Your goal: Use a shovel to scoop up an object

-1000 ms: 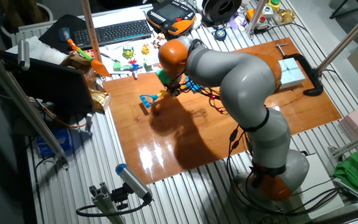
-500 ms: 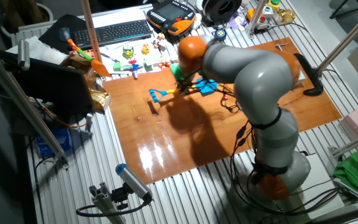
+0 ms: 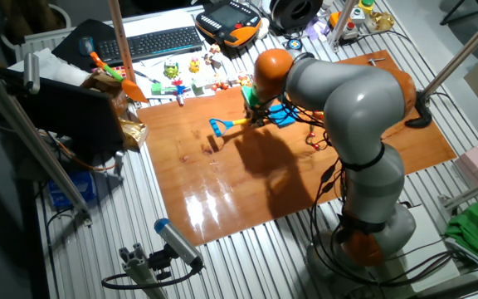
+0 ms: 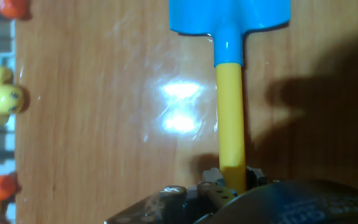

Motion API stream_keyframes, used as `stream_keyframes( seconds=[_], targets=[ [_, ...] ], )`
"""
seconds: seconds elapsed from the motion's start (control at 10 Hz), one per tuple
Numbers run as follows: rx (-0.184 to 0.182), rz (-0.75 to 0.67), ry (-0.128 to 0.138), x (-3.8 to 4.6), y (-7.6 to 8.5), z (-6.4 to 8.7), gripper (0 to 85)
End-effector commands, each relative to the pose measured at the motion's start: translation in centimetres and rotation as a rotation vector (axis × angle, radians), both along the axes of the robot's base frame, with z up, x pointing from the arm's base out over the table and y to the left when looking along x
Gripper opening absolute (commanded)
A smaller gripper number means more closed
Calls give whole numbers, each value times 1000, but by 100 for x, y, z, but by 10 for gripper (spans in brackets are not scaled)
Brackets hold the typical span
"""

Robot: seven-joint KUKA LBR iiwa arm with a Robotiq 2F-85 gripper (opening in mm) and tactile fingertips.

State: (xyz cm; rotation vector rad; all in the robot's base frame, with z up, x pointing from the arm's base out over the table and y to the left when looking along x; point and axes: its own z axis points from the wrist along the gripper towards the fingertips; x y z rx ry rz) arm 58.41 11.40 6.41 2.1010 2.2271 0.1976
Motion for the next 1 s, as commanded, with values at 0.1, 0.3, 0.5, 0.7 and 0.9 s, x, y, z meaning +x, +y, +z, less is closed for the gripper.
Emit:
stream_keyframes(
  seconds=[0.1,0.3,0.5,0.7,0.9],
  targets=[
    [19,-7,-1,-53,-107,3,7],
    [40,0,17,-98,-241,63,7],
    [28,-4,19,-135,-328,82,7],
    [32,0,17,-186,-447,25,7],
    [15,5,28,-167,-431,18,7]
  ],
)
